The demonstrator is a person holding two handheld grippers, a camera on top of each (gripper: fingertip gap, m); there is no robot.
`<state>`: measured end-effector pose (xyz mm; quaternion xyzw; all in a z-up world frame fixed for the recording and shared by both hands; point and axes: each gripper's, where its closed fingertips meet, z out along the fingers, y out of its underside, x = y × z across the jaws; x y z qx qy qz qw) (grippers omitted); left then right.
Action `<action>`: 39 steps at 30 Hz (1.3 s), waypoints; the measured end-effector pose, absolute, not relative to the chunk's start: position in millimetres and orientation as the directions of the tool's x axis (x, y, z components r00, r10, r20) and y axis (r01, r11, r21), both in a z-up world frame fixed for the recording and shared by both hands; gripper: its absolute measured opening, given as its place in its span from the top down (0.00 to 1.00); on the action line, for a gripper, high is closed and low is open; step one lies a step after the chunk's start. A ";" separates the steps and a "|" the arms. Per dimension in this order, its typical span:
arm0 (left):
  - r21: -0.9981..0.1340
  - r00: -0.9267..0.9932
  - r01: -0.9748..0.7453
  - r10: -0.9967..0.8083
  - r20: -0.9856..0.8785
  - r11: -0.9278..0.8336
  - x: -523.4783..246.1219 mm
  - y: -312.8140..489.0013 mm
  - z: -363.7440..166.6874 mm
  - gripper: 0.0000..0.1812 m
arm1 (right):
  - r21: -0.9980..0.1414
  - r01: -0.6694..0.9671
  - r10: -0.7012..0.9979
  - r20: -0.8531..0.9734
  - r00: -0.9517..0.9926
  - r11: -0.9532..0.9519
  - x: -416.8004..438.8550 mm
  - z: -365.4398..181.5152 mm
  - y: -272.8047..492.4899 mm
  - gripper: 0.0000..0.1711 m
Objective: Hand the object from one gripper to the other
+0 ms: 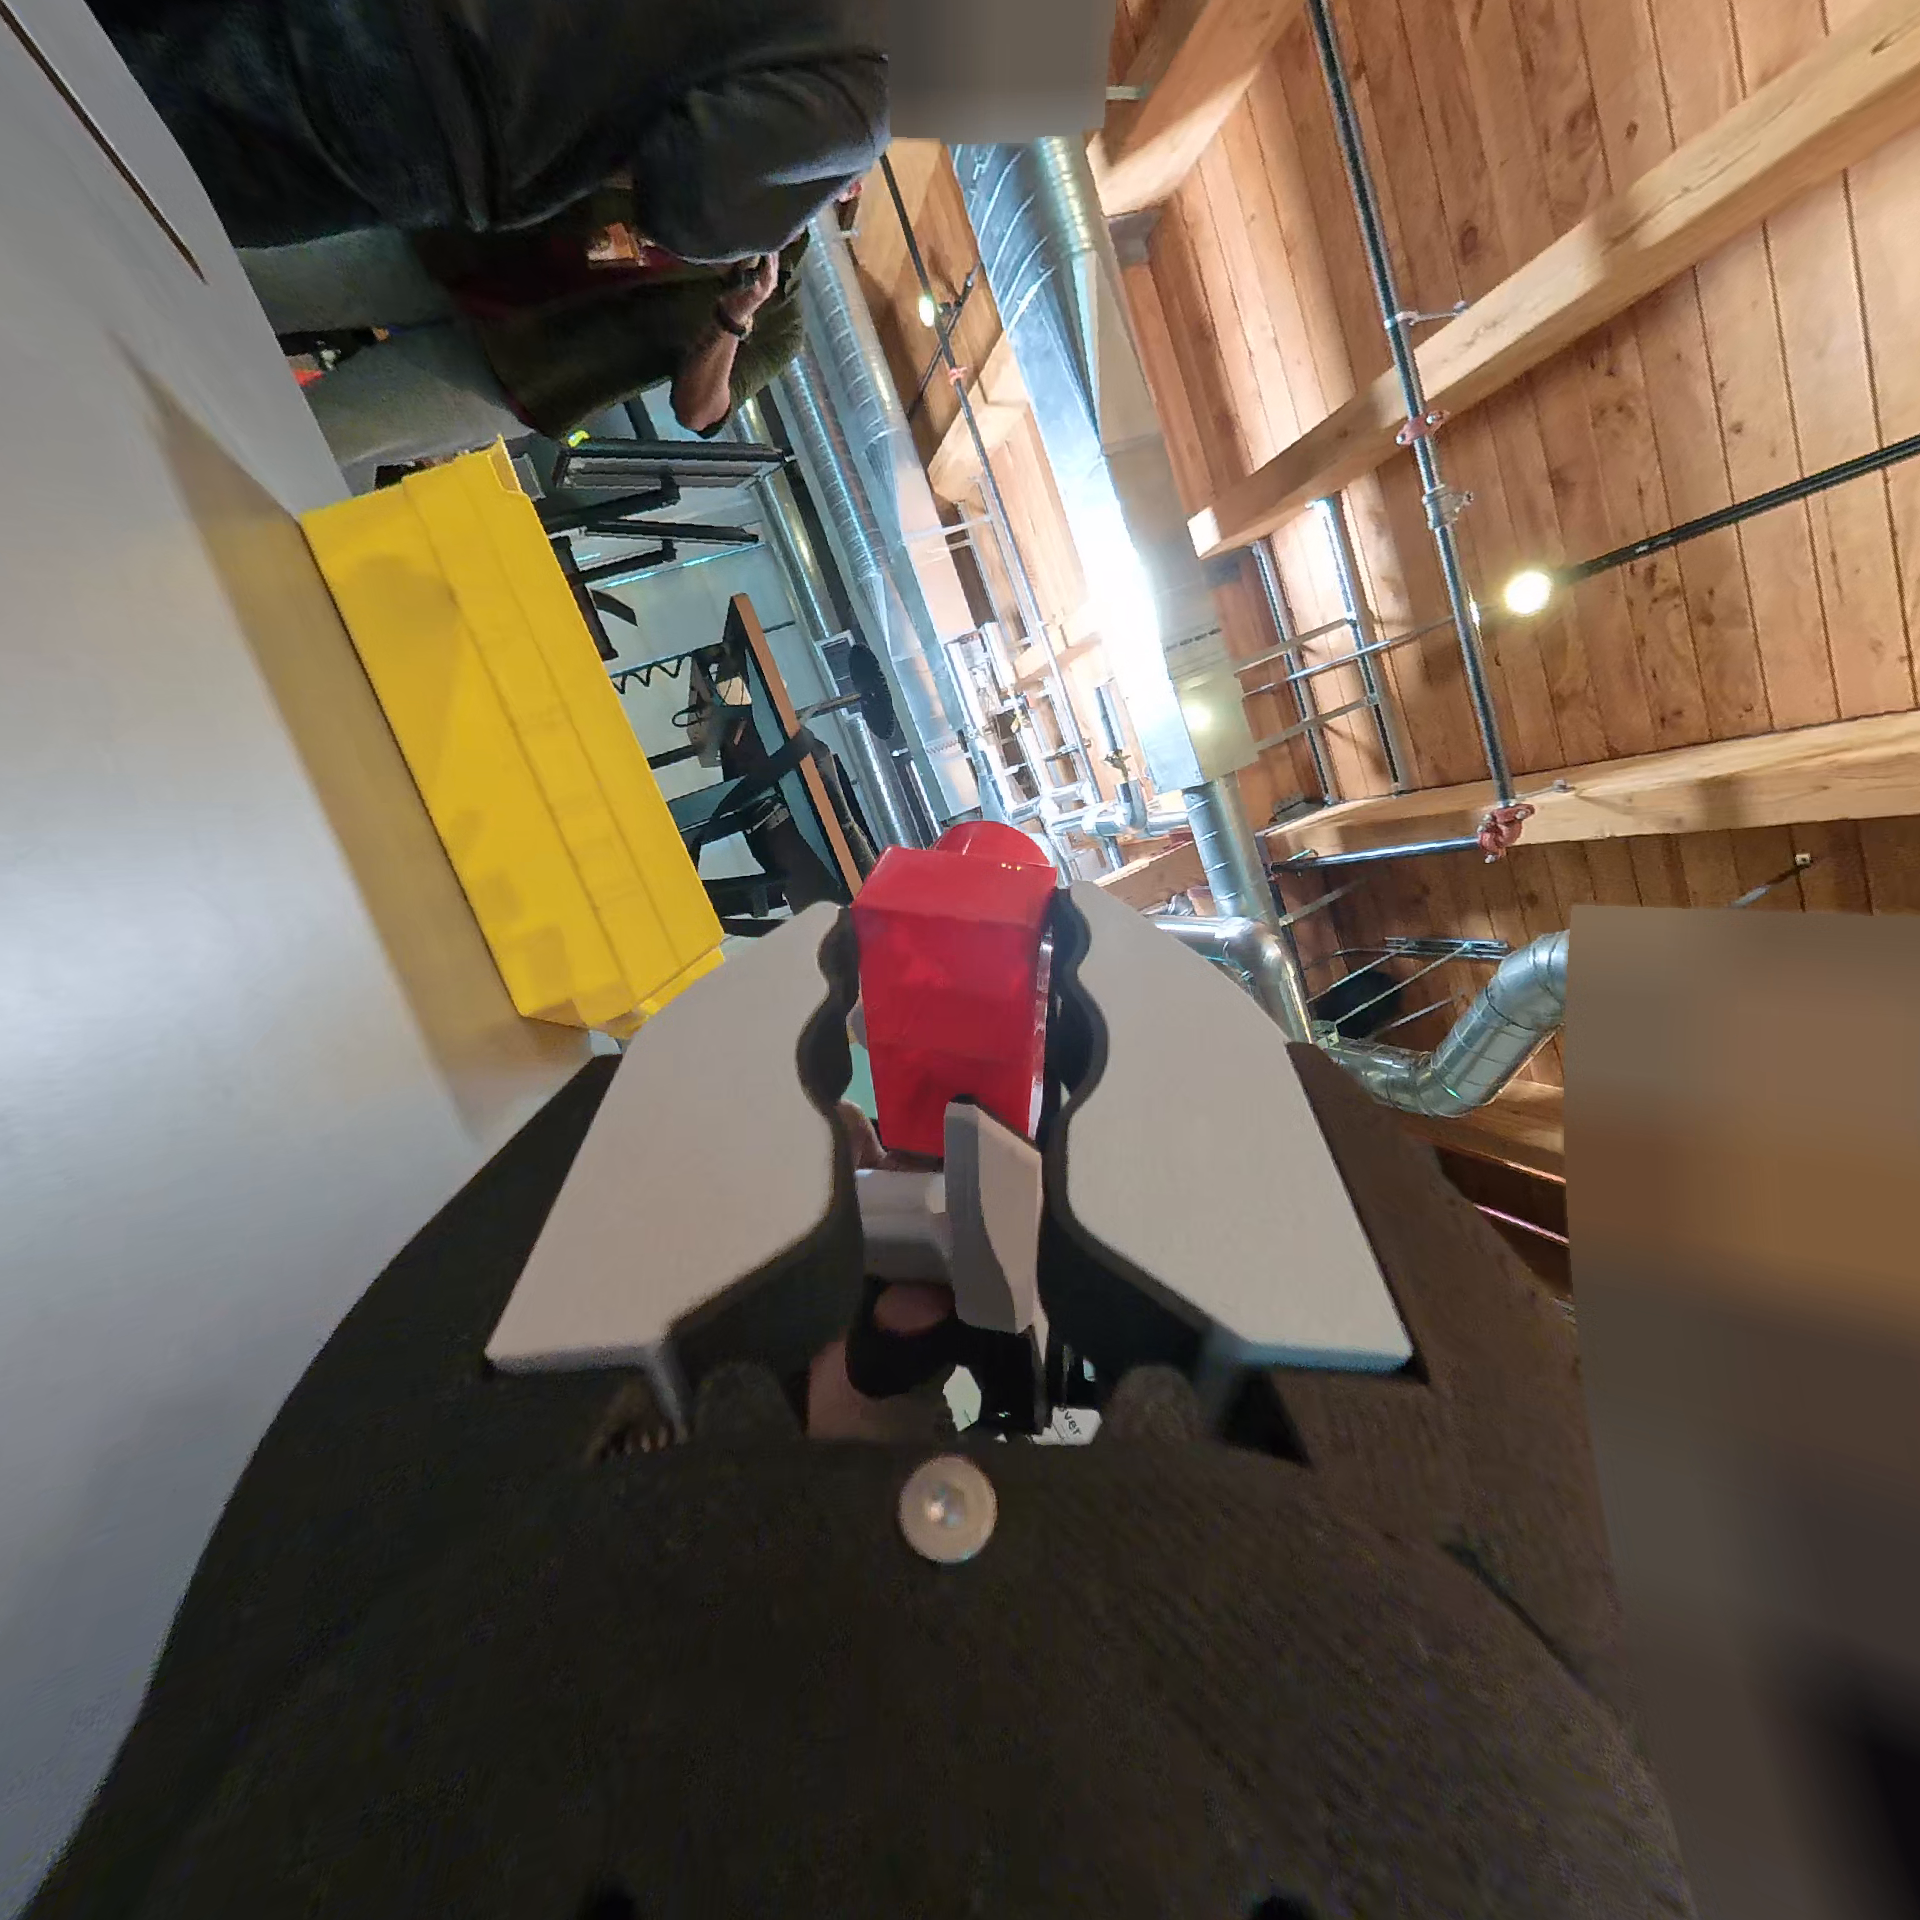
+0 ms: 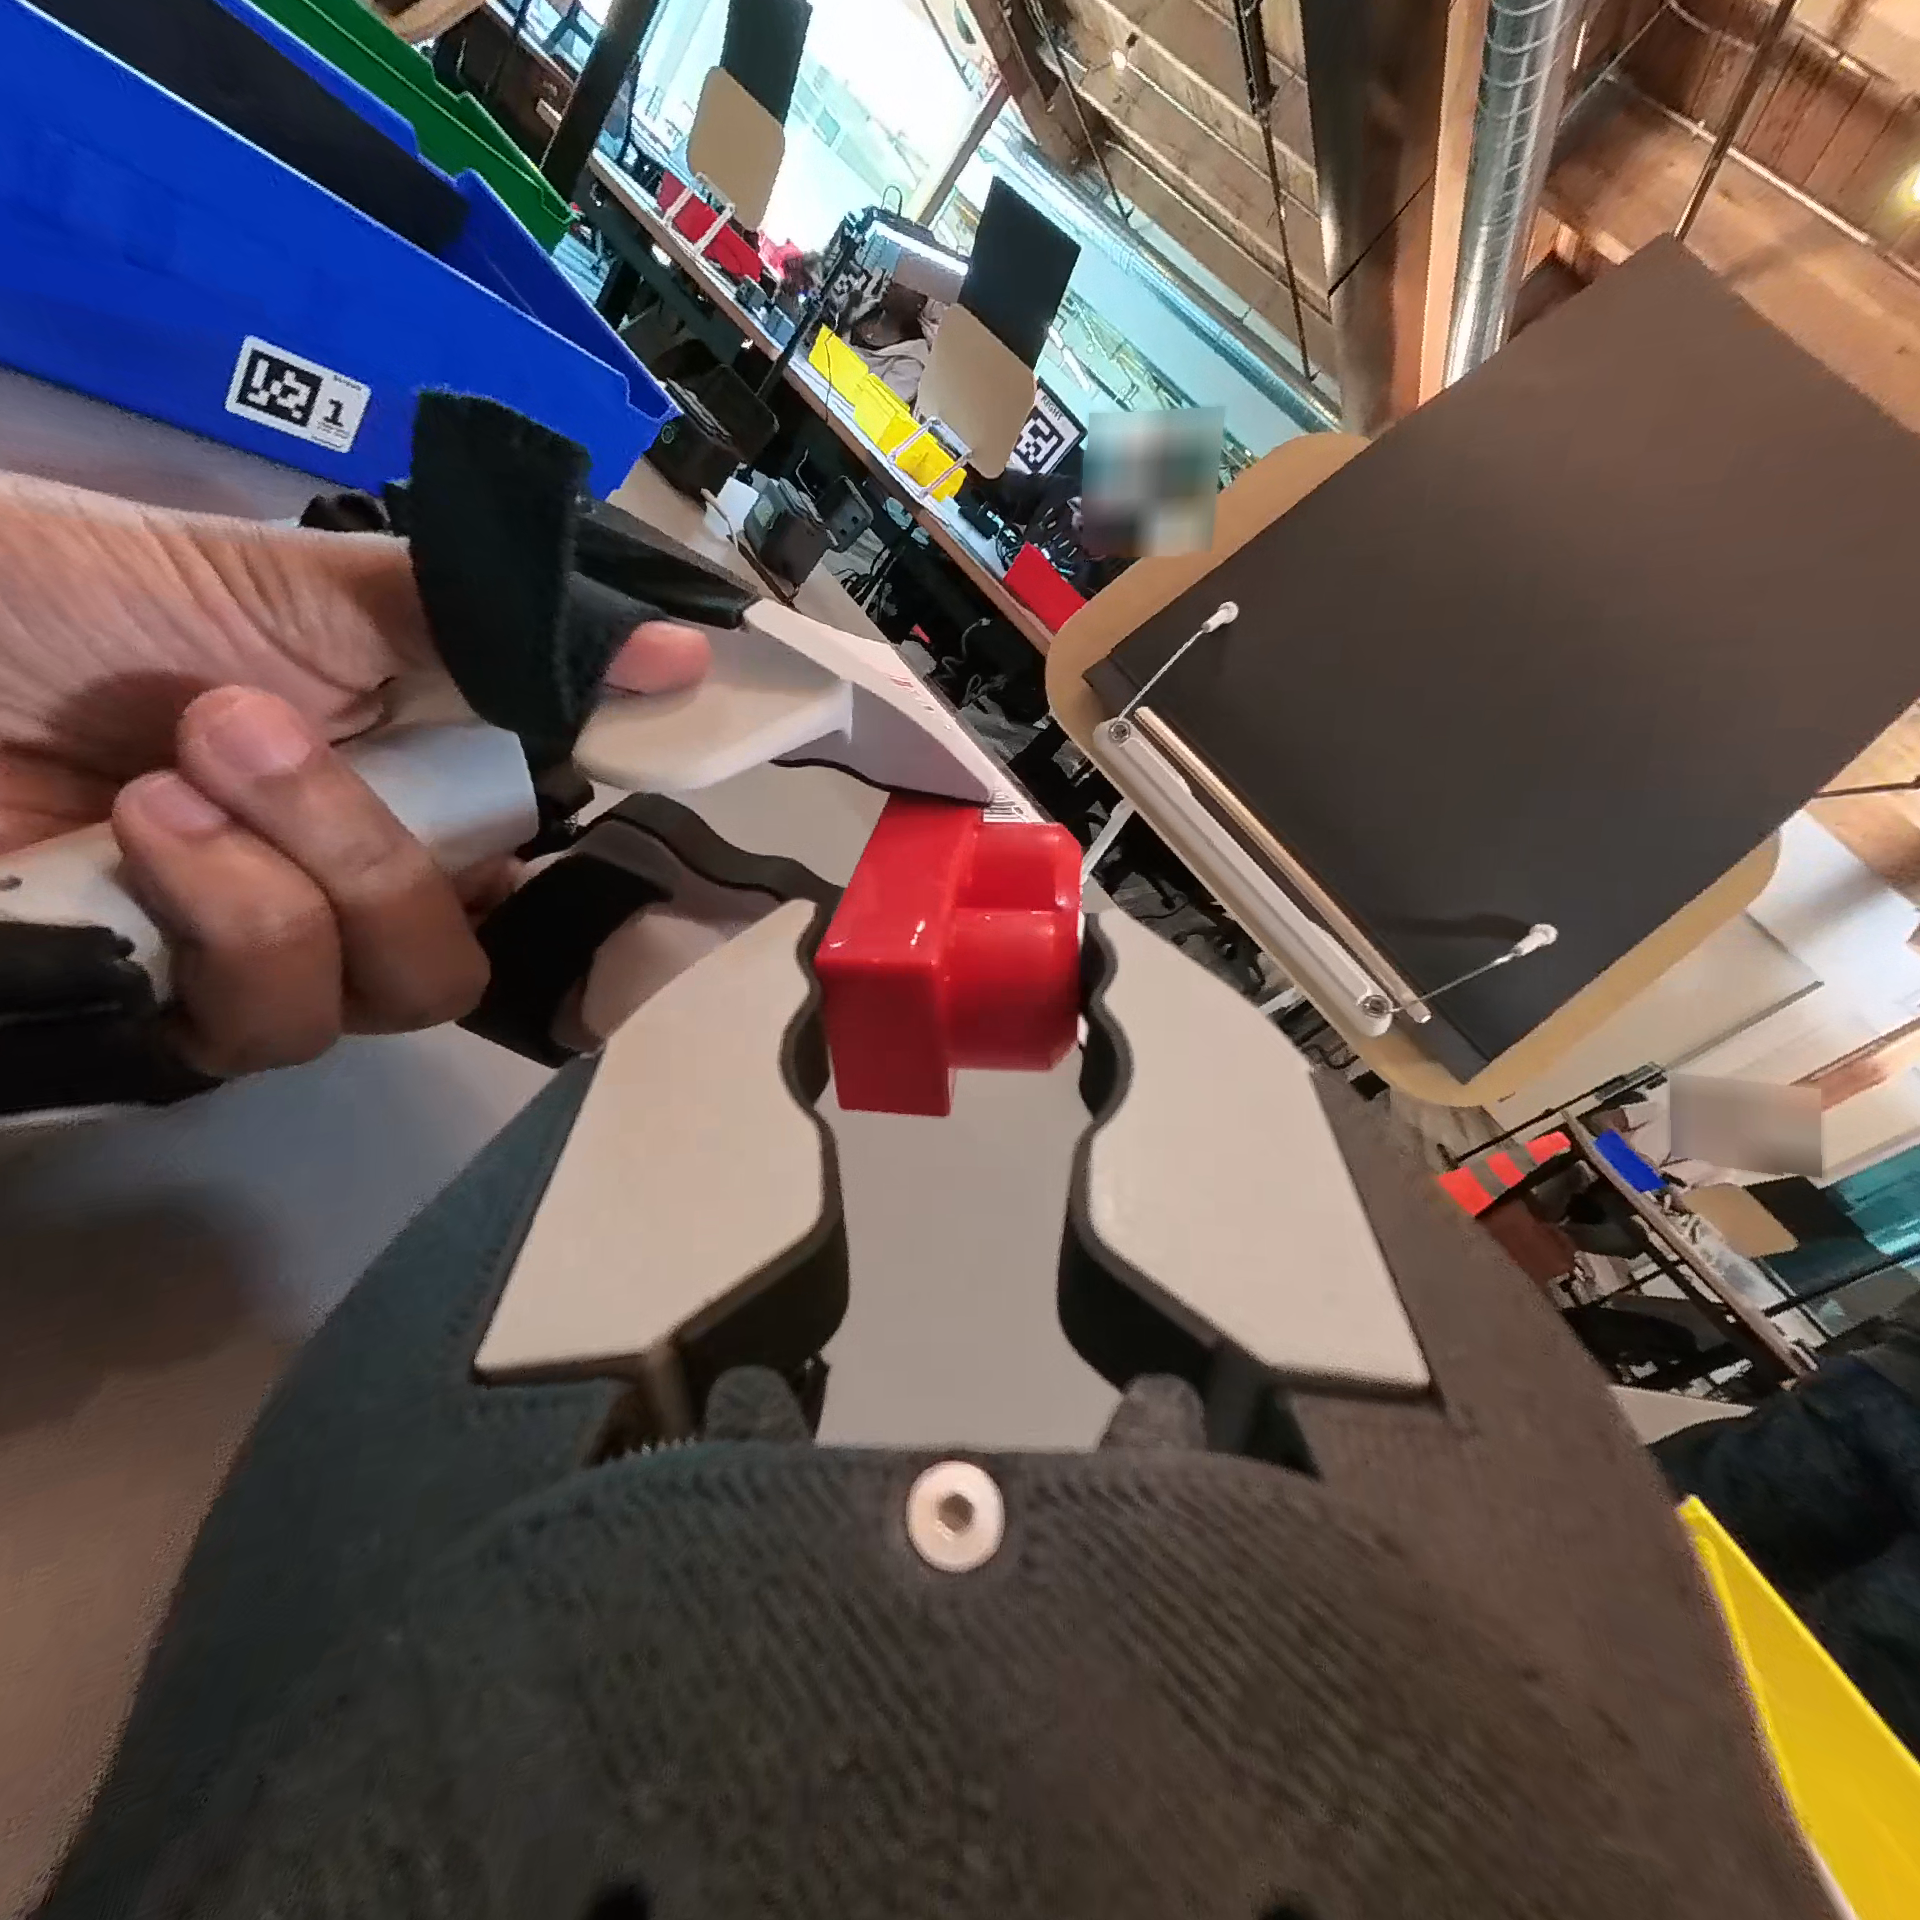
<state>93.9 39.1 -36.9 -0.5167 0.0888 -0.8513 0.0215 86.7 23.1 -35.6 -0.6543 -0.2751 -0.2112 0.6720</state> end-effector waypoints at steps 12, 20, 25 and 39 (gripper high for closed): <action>-0.434 -0.217 0.006 -0.425 0.879 -0.901 100.4 48.6 -55.4 0.57 | -0.775 0.630 0.116 0.622 0.775 -0.054 106.8 -48.2 28.4 0.73; -0.859 0.003 -0.126 -0.866 0.499 -0.496 108.7 32.8 -69.2 0.47 | -0.748 0.638 0.187 0.610 0.770 -0.184 116.6 -73.2 32.8 0.73; -0.913 0.034 -0.231 -0.941 0.336 -0.335 110.6 27.9 -83.9 0.47 | -0.681 0.692 0.243 0.648 0.722 -0.240 114.2 -85.6 31.6 0.73; -0.904 0.013 -0.332 -0.959 0.282 -0.270 110.4 22.0 -101.0 0.56 | -0.606 0.763 0.314 0.696 0.646 -0.227 100.9 -96.5 29.4 0.73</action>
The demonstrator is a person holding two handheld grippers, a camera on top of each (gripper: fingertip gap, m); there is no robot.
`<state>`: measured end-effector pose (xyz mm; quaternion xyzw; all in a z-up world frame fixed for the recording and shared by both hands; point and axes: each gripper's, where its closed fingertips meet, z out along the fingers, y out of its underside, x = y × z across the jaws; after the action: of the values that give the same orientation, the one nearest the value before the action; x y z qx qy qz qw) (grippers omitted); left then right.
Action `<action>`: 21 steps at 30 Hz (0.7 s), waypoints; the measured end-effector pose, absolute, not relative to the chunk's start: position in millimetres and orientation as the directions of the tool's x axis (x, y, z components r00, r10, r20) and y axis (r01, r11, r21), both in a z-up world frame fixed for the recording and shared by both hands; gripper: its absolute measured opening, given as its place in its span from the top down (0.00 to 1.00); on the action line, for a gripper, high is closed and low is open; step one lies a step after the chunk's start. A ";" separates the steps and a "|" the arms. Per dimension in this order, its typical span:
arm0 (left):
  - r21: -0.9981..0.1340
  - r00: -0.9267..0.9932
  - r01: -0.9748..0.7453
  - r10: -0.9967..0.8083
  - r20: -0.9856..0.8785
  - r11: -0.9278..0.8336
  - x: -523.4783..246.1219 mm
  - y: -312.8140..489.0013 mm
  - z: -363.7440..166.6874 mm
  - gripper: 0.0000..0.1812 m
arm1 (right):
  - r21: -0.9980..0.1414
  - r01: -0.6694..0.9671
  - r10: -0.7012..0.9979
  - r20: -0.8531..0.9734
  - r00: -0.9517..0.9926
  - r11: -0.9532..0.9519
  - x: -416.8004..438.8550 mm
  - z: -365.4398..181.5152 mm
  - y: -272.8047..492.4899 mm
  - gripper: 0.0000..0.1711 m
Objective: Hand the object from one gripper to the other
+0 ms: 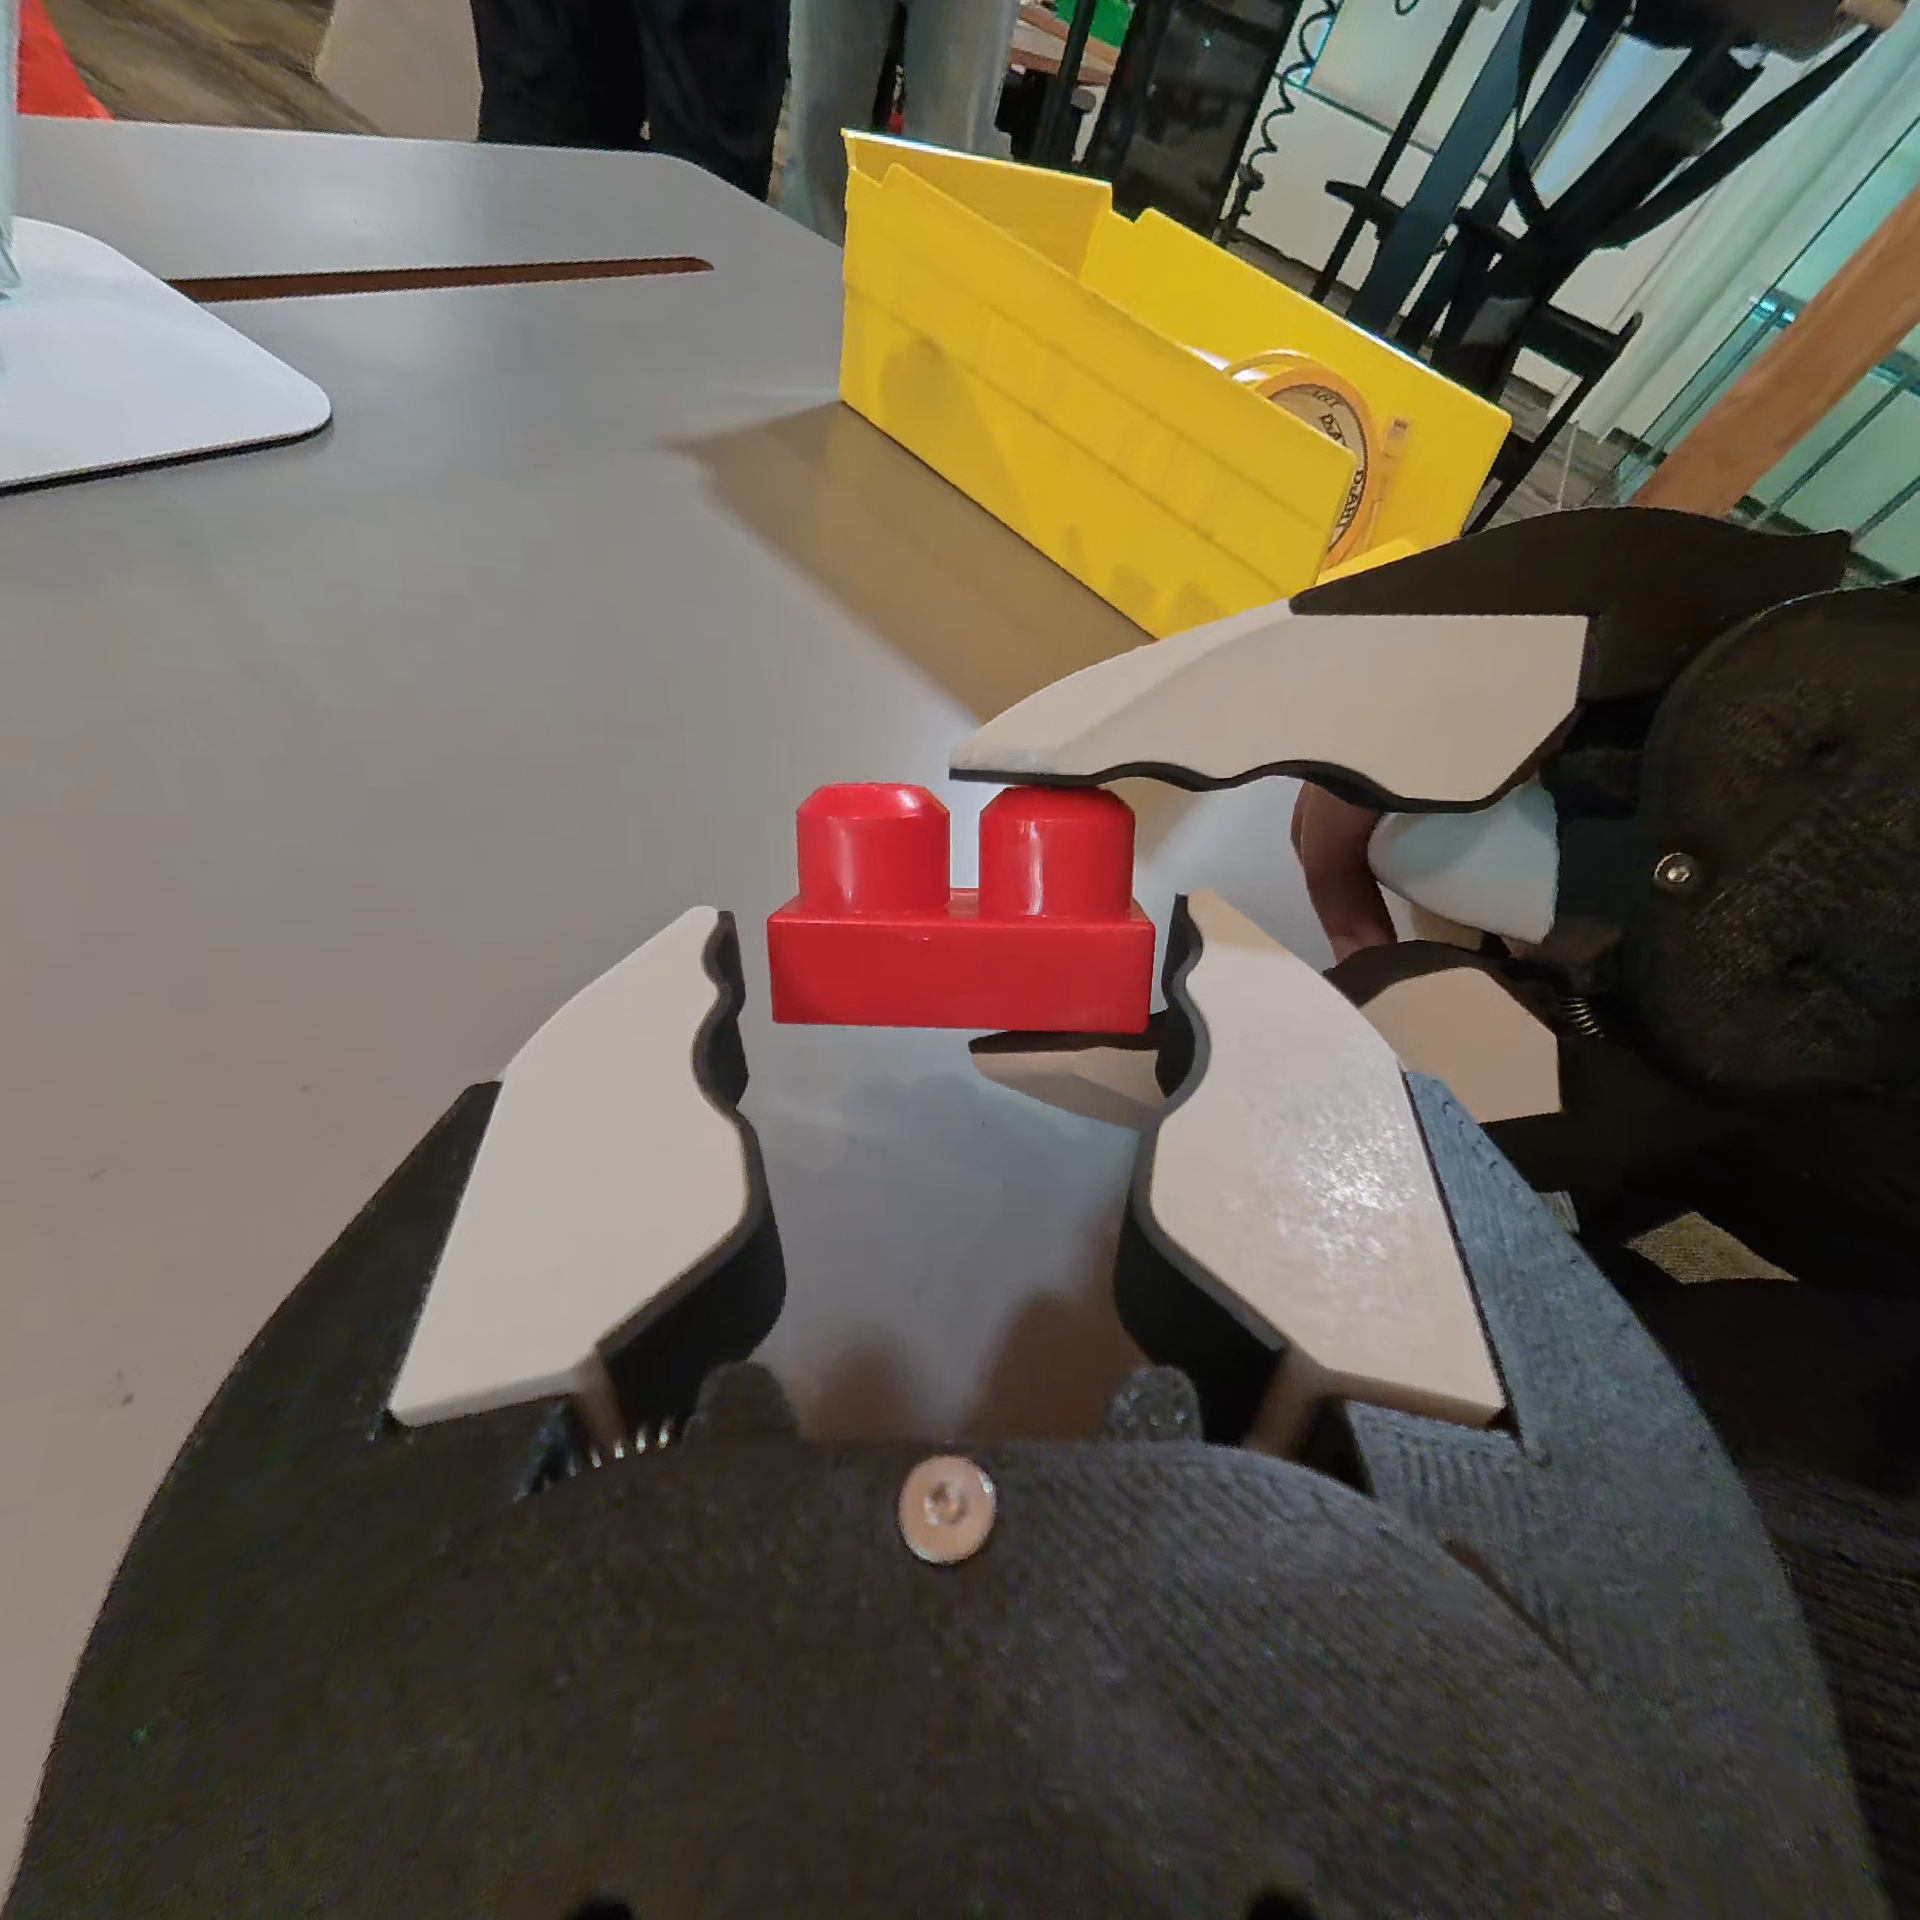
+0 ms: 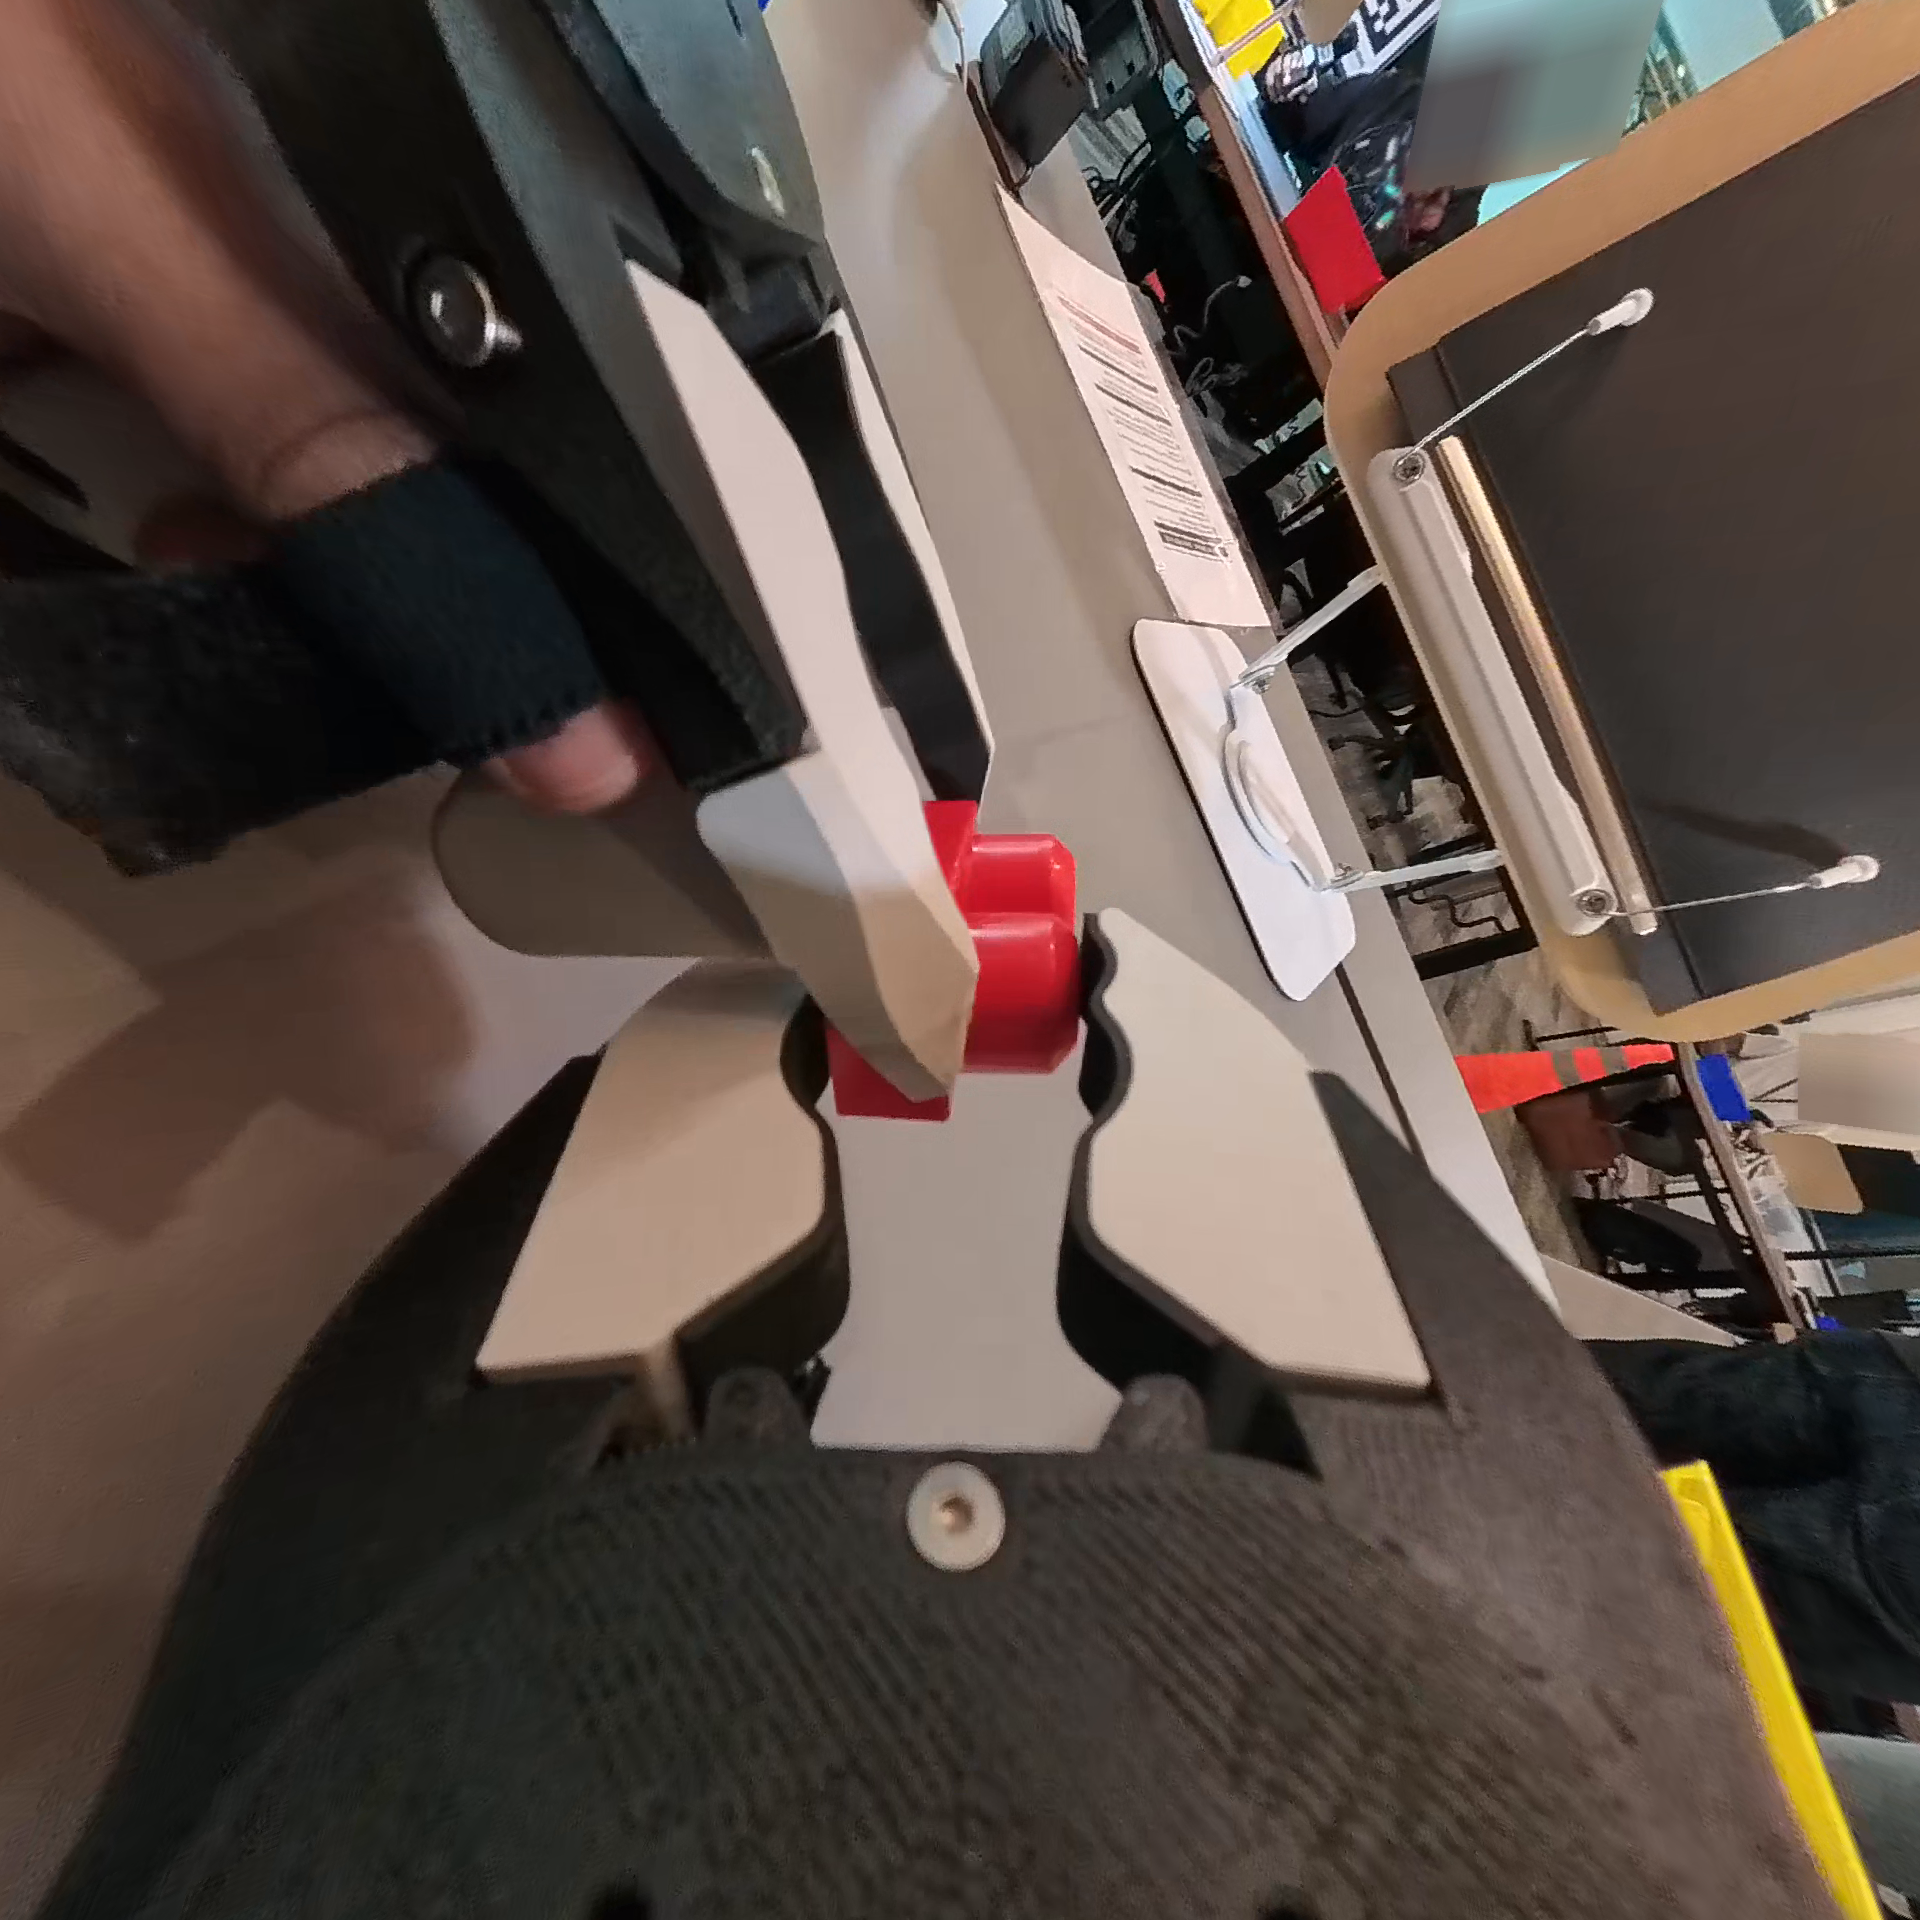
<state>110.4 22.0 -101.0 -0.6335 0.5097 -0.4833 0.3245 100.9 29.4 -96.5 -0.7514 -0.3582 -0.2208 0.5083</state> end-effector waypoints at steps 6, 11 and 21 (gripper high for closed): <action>-0.902 0.004 -0.350 -0.964 0.267 -0.252 110.6 19.6 -103.9 0.59 | -0.605 0.764 0.316 0.696 0.644 -0.224 99.4 -96.9 29.3 0.73; -0.896 0.005 -0.356 -0.960 0.280 -0.264 110.3 20.2 -104.1 0.59 | -0.614 0.759 0.310 0.694 0.650 -0.218 99.1 -95.9 29.7 0.73; -0.893 0.042 -0.282 -0.935 0.353 -0.350 108.0 34.4 -93.8 0.59 | -0.626 0.764 0.246 0.724 0.644 -0.159 102.0 -85.9 32.5 0.71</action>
<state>108.0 34.4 -93.8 -0.6463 0.4705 -0.5075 0.3216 102.0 32.5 -85.9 -0.7235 -0.3490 -0.2366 0.5466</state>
